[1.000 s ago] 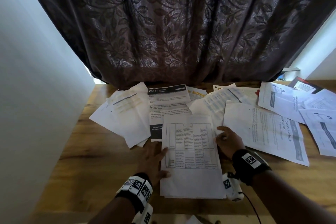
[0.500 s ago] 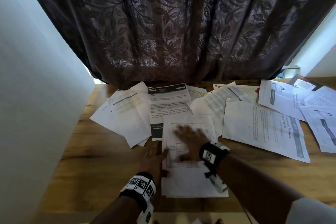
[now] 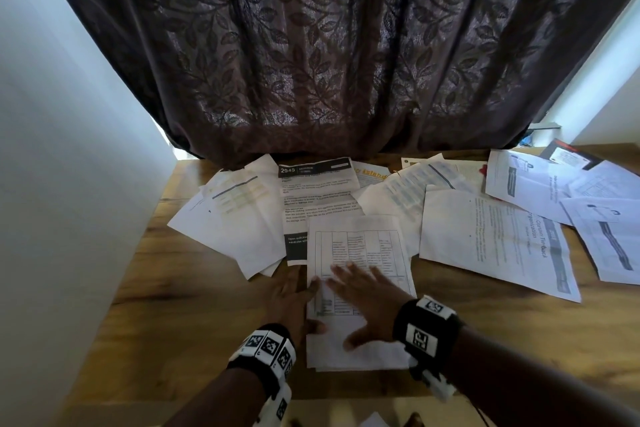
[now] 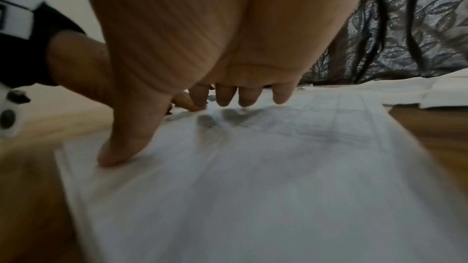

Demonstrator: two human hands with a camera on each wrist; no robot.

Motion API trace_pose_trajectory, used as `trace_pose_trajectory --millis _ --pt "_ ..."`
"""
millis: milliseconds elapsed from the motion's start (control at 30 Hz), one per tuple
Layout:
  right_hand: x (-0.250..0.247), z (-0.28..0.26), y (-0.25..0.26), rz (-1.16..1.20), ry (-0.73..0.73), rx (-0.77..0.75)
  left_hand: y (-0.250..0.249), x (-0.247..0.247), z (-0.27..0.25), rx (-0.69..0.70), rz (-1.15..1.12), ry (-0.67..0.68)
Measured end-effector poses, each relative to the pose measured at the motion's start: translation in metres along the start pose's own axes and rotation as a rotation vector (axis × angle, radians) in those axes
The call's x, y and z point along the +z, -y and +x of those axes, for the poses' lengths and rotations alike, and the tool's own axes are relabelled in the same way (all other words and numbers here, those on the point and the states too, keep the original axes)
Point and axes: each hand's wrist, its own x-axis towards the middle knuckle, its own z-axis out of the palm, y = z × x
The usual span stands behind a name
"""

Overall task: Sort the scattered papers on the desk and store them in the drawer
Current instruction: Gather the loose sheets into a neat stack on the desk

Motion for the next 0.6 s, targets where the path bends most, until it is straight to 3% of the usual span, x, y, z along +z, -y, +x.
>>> trace_pose_trajectory --millis 100,367,500,600 --pt "0.019 -0.015 -0.008 -0.012 0.050 0.011 0.002 0.000 0.000 0.024 0.033 0.026" --pt "0.018 -0.071 -0.092 0.165 0.028 0.348 0.003 -0.002 -0.003 0.056 0.033 0.037" --pt "0.016 -0.089 -0.092 0.306 -0.178 0.401 0.005 -0.006 -0.008 0.092 -0.026 0.008" --pt "0.021 -0.091 -0.101 0.385 -0.345 0.421 0.006 -0.017 -0.009 0.152 -0.157 -0.131"
